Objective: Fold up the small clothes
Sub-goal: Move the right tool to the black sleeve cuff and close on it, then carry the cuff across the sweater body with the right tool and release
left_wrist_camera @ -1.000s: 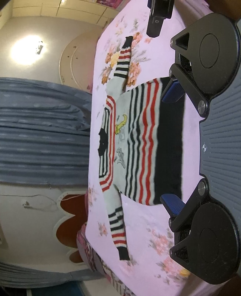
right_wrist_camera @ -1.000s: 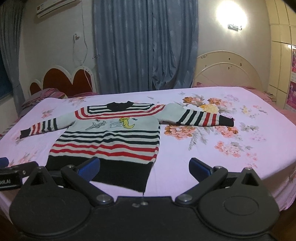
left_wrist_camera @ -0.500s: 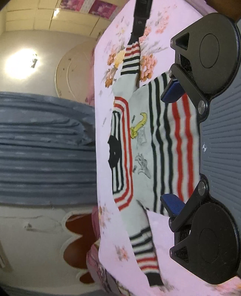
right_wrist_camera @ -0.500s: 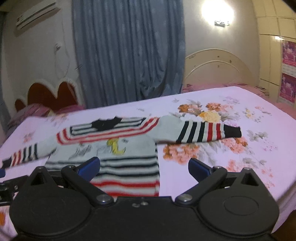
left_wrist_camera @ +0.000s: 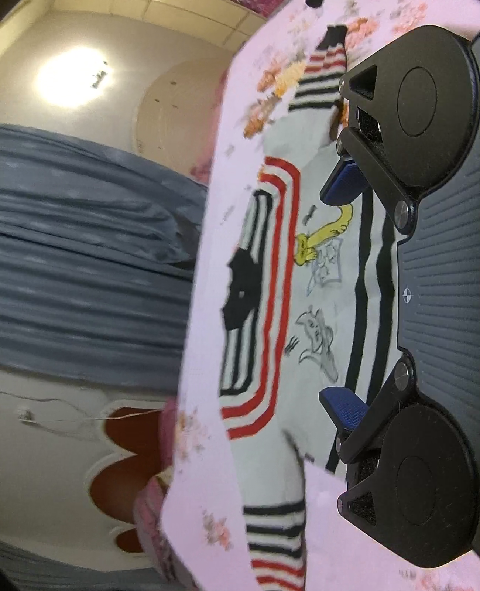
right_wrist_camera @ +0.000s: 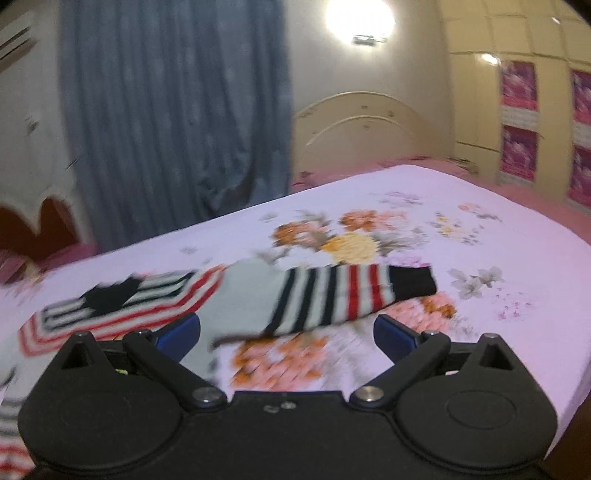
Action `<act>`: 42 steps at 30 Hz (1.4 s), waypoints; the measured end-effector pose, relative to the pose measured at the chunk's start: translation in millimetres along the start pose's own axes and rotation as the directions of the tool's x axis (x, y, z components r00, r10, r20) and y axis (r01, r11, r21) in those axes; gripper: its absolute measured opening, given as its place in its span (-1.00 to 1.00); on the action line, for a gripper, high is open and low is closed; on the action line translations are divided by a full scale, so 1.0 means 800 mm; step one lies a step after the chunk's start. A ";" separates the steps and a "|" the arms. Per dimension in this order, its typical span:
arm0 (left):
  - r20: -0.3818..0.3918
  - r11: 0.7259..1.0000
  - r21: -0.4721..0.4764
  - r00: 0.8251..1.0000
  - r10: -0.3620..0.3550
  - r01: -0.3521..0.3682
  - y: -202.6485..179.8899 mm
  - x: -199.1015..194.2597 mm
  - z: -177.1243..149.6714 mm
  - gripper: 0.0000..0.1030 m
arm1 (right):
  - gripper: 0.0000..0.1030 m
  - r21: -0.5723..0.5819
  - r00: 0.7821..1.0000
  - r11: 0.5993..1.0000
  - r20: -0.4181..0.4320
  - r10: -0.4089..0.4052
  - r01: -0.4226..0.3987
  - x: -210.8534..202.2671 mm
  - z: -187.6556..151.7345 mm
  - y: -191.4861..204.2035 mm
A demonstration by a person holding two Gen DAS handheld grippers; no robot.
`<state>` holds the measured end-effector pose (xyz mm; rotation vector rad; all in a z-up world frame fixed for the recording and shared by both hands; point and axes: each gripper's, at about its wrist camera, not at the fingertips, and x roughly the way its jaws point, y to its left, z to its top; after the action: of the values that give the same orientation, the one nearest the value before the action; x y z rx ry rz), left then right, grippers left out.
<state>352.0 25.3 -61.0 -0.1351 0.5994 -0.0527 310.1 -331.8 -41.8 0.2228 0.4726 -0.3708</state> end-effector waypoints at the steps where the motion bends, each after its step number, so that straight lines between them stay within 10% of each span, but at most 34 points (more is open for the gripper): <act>1: -0.015 1.000 0.002 1.000 0.014 -0.014 -0.009 0.015 0.002 1.00 | 0.82 0.022 1.000 1.000 -0.006 -0.017 0.017 0.024 0.006 -0.015; 2: -0.027 0.999 0.020 0.999 0.038 -0.038 -0.022 0.033 0.005 1.00 | 0.74 0.042 1.000 0.999 -0.015 -0.025 0.025 0.041 0.011 -0.027; 4: -0.048 0.995 0.067 0.996 0.072 -0.069 -0.047 0.062 0.010 1.00 | -0.10 0.088 0.999 0.995 -0.037 -0.040 0.043 0.078 0.018 -0.054; 21: -0.183 0.993 0.090 0.978 0.096 -0.081 -0.156 0.190 0.040 1.00 | -0.18 0.457 0.980 0.883 -0.198 -0.017 0.107 0.260 -0.014 -0.193; 27: -0.269 0.987 0.102 0.952 0.146 -0.123 -0.122 0.220 0.047 1.00 | -0.81 0.432 0.981 0.892 -0.186 -0.056 0.133 0.268 -0.009 -0.190; 33: -0.279 0.996 0.054 0.956 0.085 -0.073 -0.059 0.228 0.052 0.99 | -0.86 0.271 0.991 0.959 -0.128 -0.045 0.078 0.260 0.024 -0.136; 42: -0.218 0.996 -0.057 0.974 0.059 -0.073 0.044 0.226 0.076 0.99 | -0.86 0.001 0.958 0.970 -0.153 0.241 -0.244 0.257 0.025 0.085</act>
<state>535.9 50.8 -117.7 -0.1731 0.8233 0.0173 514.9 -336.3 -114.4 0.2903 0.5914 -0.1093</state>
